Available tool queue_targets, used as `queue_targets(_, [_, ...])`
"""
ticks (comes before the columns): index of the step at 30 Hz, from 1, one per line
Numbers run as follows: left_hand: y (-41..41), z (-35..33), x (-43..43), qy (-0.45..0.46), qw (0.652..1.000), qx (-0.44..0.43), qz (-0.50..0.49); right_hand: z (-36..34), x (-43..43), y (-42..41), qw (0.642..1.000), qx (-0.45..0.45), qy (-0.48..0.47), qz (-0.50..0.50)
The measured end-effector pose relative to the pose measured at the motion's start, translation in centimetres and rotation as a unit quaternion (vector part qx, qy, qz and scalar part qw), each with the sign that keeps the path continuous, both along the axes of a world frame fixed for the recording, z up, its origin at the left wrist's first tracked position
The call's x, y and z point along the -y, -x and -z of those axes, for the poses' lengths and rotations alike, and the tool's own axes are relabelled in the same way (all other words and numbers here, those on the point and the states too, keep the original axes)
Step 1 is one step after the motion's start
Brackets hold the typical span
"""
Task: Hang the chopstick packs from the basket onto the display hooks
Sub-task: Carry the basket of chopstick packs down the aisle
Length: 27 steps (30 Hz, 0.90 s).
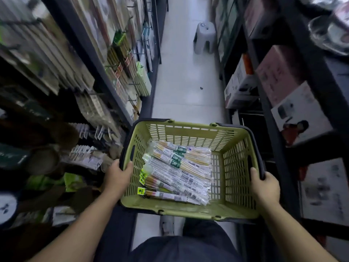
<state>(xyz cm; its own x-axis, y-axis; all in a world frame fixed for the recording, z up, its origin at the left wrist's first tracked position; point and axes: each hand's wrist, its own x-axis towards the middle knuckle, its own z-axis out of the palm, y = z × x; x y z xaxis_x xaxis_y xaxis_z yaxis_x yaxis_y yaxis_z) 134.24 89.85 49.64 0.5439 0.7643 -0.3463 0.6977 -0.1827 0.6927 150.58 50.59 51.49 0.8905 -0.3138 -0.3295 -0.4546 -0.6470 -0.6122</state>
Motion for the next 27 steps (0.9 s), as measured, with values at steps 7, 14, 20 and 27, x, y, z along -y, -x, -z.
queue_targets(7, [-14.6,0.5,-3.9,-0.006,1.0,-0.019,0.002,1.0,-4.2,-14.5,1.0,-0.018,-0.023,0.002])
queue_targets(14, [-29.0,-0.5,-6.9,-0.005,1.0,-0.019,-0.003,0.2,-7.6,-29.8,0.999,-0.02,-0.025,-0.007])
queue_targets(20, [-40.6,-0.5,-10.9,0.0,1.0,-0.009,-0.017,-0.5,-12.1,-42.3,0.999,-0.003,-0.033,-0.008])
queue_targets(27, [-55.4,1.2,-18.6,0.0,1.0,-0.013,-0.011,-0.1,-19.8,-56.9,1.0,-0.005,-0.01,-0.02])
